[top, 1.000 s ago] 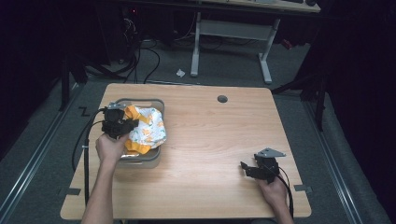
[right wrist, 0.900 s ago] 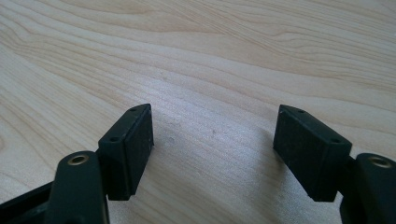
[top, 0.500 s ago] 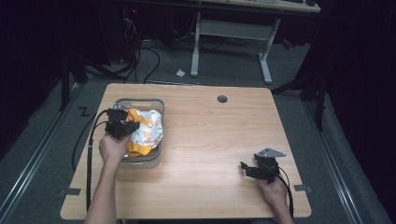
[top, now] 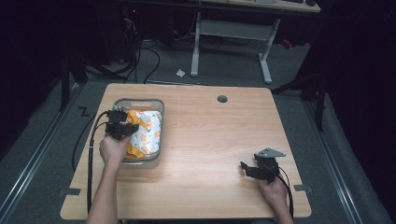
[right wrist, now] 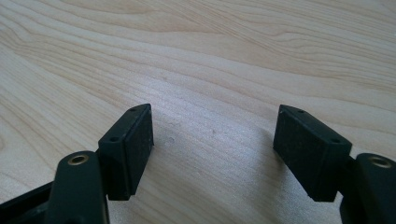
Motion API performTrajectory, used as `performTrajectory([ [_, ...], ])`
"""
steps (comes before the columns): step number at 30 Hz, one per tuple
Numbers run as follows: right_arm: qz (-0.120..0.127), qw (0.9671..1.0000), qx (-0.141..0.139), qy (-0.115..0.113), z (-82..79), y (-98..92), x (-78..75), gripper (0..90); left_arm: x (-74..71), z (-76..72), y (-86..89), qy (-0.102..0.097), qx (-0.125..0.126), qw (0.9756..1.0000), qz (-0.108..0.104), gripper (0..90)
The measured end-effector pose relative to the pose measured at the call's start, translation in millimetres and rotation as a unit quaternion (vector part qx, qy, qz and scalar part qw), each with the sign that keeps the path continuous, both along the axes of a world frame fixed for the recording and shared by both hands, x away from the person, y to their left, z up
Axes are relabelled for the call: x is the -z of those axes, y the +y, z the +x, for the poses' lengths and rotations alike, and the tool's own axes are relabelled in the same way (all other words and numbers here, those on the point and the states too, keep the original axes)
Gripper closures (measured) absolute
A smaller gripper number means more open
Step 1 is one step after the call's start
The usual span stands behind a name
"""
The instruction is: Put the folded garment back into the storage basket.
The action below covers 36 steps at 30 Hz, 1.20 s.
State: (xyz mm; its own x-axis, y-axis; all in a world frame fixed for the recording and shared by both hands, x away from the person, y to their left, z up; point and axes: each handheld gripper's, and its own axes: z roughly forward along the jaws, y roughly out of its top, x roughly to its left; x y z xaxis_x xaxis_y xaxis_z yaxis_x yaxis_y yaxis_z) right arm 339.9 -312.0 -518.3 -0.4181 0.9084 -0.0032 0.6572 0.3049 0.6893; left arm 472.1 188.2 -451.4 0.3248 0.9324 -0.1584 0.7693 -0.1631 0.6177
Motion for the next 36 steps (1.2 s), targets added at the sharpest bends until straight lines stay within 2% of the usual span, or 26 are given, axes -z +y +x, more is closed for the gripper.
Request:
performTrajectory([
  [3, 0.0, 1.0, 0.0, 0.0, 0.0, 0.0, 0.0, 28.9, -1.7, -1.3, 0.3, 0.002, -0.007, 1.0, 0.006, 60.3],
  [5, 0.0, 1.0, 0.0, 0.0, 0.0, 0.0, 0.0, 28.9, -4.2, -3.9, -0.5, -0.006, -0.019, 0.9997, 0.016, 54.5],
  [10, 0.0, 1.0, 0.0, 0.0, 0.0, 0.0, 0.0, 29.0, -10.0, -7.9, 1.6, -0.023, -0.031, 0.9992, 0.012, 44.7],
  [12, 0.0, 1.0, 0.0, 0.0, 0.0, 0.0, 0.0, 29.0, -15.1, -12.3, 1.4, -0.037, -0.029, 0.9989, 0.01, 43.9],
  [24, 0.0, 1.0, 0.0, 0.0, 0.0, 0.0, 0.0, 28.9, -27.3, -26.7, -8.2, -0.07, -0.009, 0.9975, 0.002, 40.6],
  [26, 0.0, 1.0, 0.0, 0.0, 0.0, 0.0, 0.0, 28.9, -31.7, -31.9, -10.9, -0.08, -0.007, 0.9967, -0.008, 40.5],
  [34, 0.0, 1.0, 0.0, 0.0, 0.0, 0.0, 0.0, 29.0, -38.6, -40.6, -21.6, -0.09, 0.012, 0.9958, -0.013, 40.2],
  [36, 0.0, 1.0, 0.0, 0.0, 0.0, 0.0, 0.0, 28.9, -41.0, -44.4, -25.3, -0.094, 0.021, 0.9952, -0.02, 41.3],
])
